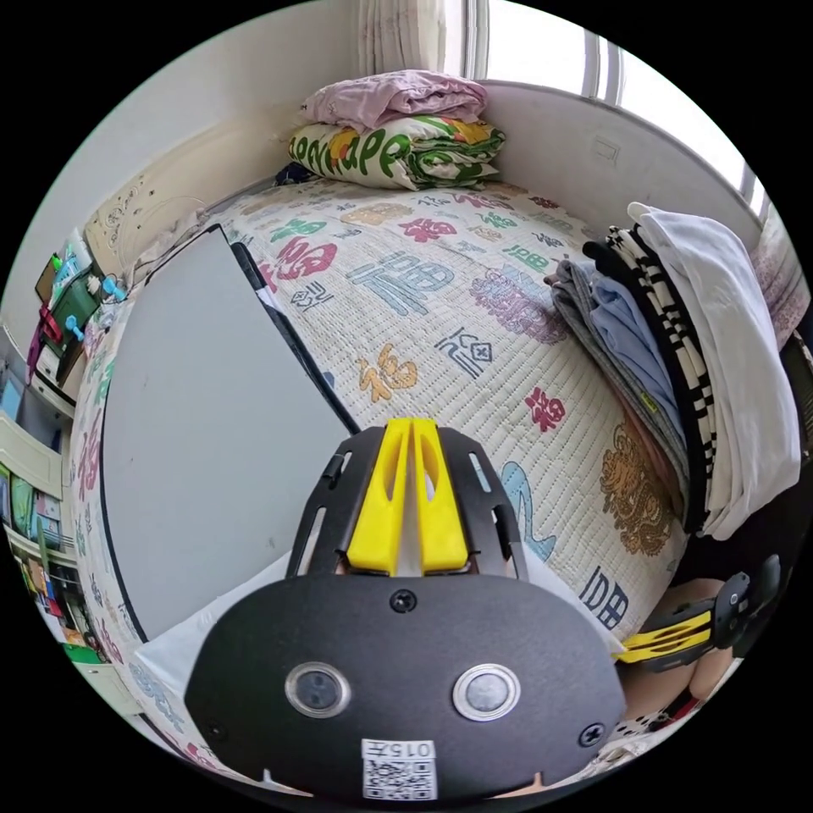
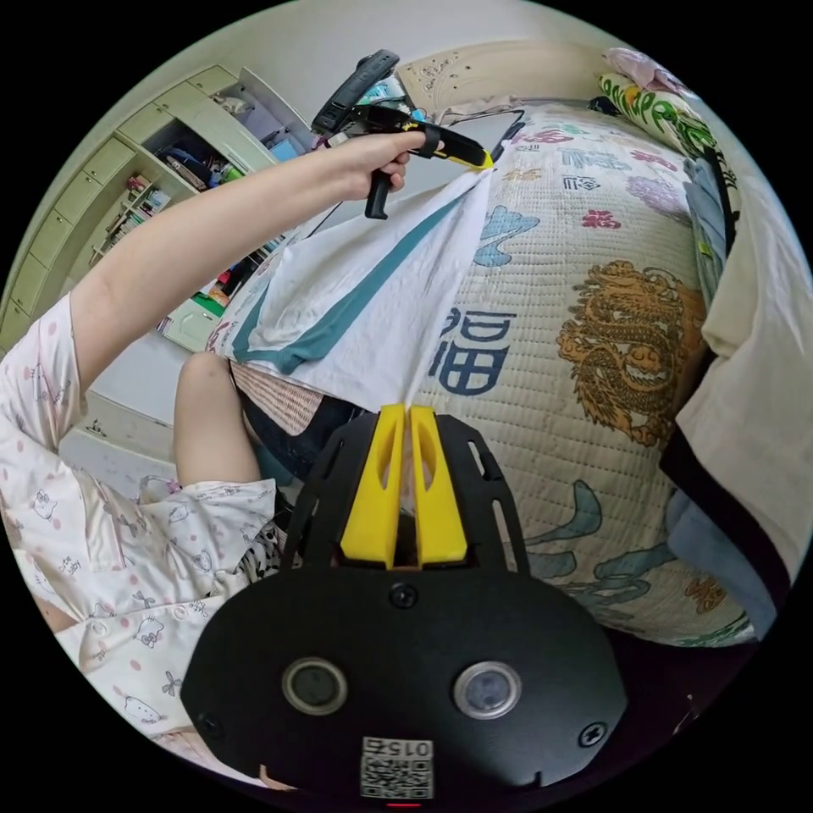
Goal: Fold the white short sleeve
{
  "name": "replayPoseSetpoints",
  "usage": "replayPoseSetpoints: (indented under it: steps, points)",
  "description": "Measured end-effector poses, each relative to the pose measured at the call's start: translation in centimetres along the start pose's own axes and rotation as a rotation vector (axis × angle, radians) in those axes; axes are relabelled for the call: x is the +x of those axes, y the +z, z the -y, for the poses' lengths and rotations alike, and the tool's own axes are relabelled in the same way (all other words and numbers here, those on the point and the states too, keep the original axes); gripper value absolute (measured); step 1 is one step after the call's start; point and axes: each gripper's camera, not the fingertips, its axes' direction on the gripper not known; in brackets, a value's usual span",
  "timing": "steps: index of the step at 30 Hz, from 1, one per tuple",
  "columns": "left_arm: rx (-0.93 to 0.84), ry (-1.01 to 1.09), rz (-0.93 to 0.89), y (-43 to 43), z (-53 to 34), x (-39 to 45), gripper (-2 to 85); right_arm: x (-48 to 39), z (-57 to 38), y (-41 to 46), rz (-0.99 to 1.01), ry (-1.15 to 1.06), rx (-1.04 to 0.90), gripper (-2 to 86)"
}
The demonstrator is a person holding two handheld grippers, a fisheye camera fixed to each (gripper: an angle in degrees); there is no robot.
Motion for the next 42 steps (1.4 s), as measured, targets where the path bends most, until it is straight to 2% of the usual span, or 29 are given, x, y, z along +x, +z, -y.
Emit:
replayPoseSetpoints:
  steps: [6,9,12,13,16,20,25,28,33,36,40,42]
  points:
    - [-0.057,-0.024,-0.060,2.2,-0.3,-0.7,0.2,-0.8,0.8,-0.5,-0.045,0.022,0.016,2.8]
    - [0.018,-0.047,-0.083,1.7,-1.3,-1.4,0.8,-0.4,1.3,-3.3,-0.066,0.102,0.144,4.6]
    - [-0.005,-0.039,-0.103,1.8,-1.9,-1.7,1.3,-1.1,2.6,-5.2,0.117,0.083,0.281,6.1]
    - [-0.011,-0.031,-0.098,1.9,-2.0,-1.6,1.3,-1.6,3.6,-4.9,0.216,0.060,0.294,6.8]
    - [-0.029,0.010,-0.090,2.4,-2.5,-1.0,1.6,-3.7,6.9,-1.9,0.351,0.028,0.239,8.7]
    - [-0.063,0.040,-0.100,4.2,-2.9,0.3,2.0,-7.7,11.3,2.8,0.254,-0.023,0.111,9.5]
    - [-0.088,0.036,-0.083,6.2,-3.2,1.0,2.3,-11.6,15.9,9.5,0.274,-0.115,-0.070,5.7]
    - [-0.110,0.059,-0.064,7.0,-3.2,1.4,2.4,-12.9,17.1,11.4,0.178,-0.132,-0.109,1.8]
    - [-0.128,0.090,-0.048,7.9,-3.6,2.1,3.1,-12.7,17.4,11.7,0.184,-0.167,-0.128,0.4]
    - [-0.119,0.090,-0.051,7.8,-3.9,2.2,3.9,-11.2,16.2,8.9,0.205,-0.150,-0.048,1.7]
    - [-0.088,0.072,-0.060,7.3,-4.4,1.6,6.4,-4.6,13.2,4.8,0.115,0.082,0.100,9.6]
    - [-0.089,0.065,-0.064,7.5,-4.6,1.3,7.2,-2.1,12.2,4.2,0.072,0.157,0.127,10.3]
